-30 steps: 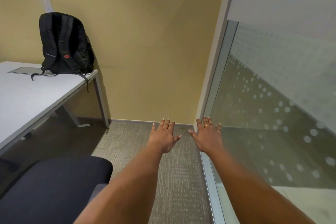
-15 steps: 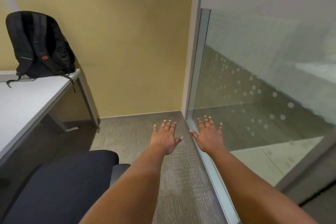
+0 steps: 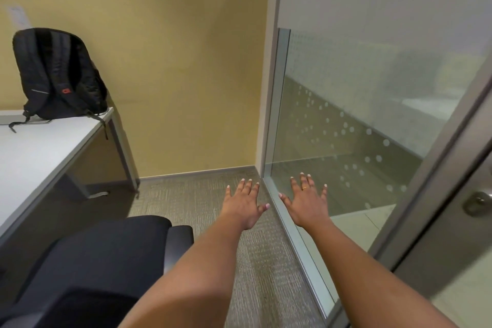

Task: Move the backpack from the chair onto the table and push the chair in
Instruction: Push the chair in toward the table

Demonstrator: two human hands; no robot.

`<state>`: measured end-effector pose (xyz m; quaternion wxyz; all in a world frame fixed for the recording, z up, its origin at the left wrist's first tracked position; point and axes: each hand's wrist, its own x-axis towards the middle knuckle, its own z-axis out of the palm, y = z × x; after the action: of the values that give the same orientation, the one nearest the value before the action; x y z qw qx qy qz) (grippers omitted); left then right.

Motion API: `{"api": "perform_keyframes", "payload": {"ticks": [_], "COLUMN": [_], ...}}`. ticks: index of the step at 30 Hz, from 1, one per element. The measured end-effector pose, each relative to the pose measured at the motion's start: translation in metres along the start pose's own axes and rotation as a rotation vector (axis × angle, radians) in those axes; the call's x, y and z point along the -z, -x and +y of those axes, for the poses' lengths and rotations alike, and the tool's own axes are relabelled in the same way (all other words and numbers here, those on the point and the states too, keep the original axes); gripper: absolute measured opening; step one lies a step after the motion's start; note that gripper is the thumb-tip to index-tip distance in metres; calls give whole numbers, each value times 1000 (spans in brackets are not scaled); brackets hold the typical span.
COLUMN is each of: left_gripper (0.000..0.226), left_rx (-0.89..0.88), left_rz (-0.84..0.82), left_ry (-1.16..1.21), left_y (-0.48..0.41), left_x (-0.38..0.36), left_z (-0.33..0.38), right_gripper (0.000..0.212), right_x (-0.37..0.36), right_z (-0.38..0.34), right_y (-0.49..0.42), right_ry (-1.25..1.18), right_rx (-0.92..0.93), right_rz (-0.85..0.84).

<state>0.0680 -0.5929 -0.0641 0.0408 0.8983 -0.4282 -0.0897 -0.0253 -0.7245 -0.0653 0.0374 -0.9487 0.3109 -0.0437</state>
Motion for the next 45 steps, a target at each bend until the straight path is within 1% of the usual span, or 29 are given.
{"api": "perform_keyframes", "payload": {"ticks": [10, 16, 22, 27, 33, 39, 45], "left_gripper": [67, 67, 68, 68, 67, 66, 65], "left_rx": [-8, 30, 62, 83, 85, 80, 111], "left_rz": [36, 63, 88, 151, 249, 326, 397], "left_ry": [-64, -118, -149, -175, -184, -123, -106], "left_y": [79, 137, 184, 211, 244, 289, 337], "left_x": [-9, -8, -2, 13, 46, 76, 96], "left_z": [38, 33, 19, -2, -38, -91, -150], "right_gripper": [64, 64, 65, 66, 66, 66, 64], "right_x": [12, 8, 10, 16, 35, 51, 74], "right_z": [8, -4, -31, -61, -107, -181, -253], "right_y": [86, 138, 175, 196, 211, 234, 252], "right_ry": [-32, -63, -94, -100, -134, -207, -243], "right_rx": [16, 43, 75, 99, 80, 122, 180], "right_rz": [16, 0, 9, 44, 97, 177, 270]}}
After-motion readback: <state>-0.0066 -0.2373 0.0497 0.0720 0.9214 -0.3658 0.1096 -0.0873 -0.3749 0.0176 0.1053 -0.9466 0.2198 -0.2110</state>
